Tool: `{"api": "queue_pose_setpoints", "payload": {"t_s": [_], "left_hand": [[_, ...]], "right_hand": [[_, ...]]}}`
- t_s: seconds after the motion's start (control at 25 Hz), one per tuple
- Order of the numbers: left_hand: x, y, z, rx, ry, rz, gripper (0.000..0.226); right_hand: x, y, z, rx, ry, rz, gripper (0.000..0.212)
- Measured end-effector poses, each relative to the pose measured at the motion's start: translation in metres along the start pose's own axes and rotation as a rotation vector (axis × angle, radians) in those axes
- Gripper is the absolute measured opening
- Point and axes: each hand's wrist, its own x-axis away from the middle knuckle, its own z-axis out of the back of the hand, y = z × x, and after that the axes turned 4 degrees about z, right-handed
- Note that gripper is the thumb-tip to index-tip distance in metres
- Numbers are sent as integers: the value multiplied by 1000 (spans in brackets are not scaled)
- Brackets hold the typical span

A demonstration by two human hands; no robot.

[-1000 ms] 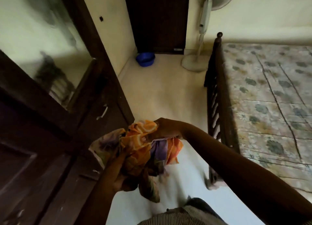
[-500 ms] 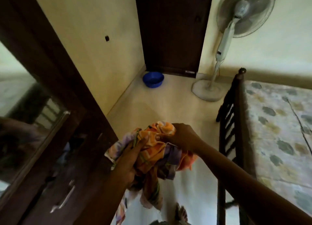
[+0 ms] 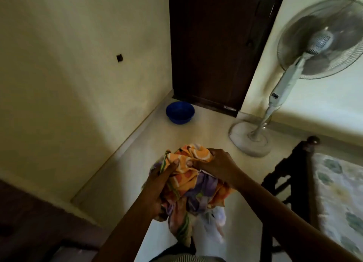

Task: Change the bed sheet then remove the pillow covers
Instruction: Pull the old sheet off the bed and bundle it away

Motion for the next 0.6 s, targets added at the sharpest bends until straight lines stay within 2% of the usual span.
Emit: {"api": "queue_pose_setpoints", "payload": {"t_s": [0.12, 0.36, 0.48, 0.6], "left_hand": [[-78, 74, -31, -27, -45, -32, 83], [-232, 218, -103, -40, -55, -138, 102], [-312, 282, -131, -37, -5, -253, 99], [-379, 336, -157, -27, 65, -321, 96]], "right_hand": [[-97, 0, 46, -9, 74, 15, 25], [-285, -1, 141, -58, 162, 50, 36], [-390, 5, 184, -109, 176, 113, 29], [-483, 6, 219, -129, 158, 200, 31]]}}
